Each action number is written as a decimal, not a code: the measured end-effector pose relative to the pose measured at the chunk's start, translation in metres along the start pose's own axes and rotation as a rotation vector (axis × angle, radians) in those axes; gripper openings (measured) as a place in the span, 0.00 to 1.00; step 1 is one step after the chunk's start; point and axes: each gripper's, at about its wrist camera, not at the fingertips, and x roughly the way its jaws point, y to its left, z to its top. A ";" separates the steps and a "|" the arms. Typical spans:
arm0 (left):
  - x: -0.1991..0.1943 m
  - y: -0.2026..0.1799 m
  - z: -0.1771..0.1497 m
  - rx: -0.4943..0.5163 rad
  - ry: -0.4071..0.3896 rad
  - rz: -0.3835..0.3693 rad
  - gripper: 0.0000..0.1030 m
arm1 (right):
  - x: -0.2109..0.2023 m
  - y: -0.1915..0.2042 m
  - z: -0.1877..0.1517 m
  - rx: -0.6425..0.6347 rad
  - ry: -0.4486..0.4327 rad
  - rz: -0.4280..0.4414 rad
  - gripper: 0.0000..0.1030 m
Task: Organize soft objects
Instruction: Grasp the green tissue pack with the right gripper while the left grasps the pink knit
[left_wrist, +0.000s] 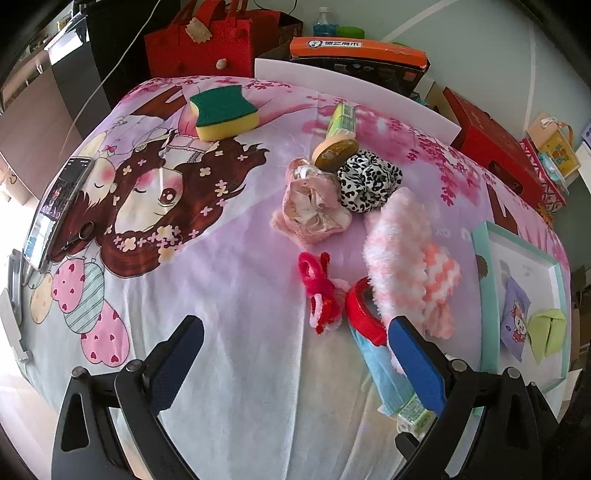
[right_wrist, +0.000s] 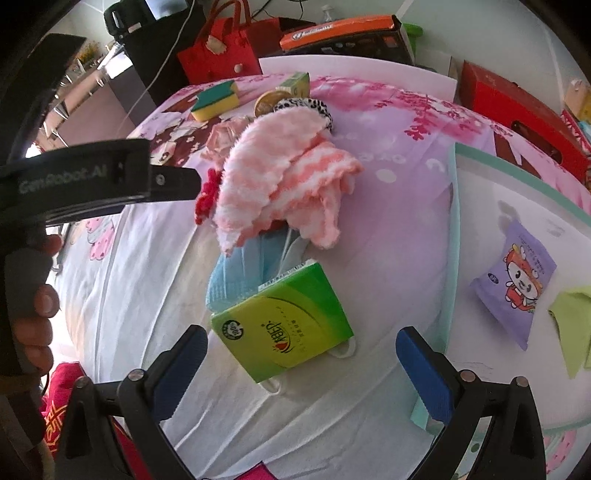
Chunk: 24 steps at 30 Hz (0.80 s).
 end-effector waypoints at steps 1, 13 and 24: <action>0.000 0.000 0.000 0.000 0.001 0.000 0.97 | 0.001 -0.001 0.000 0.003 0.001 -0.001 1.00; 0.000 -0.002 0.000 0.017 -0.005 0.005 0.97 | 0.010 -0.009 0.003 0.043 0.004 0.016 0.92; 0.001 -0.003 -0.001 0.017 -0.002 0.003 0.97 | 0.003 -0.020 0.006 0.101 -0.041 0.024 0.76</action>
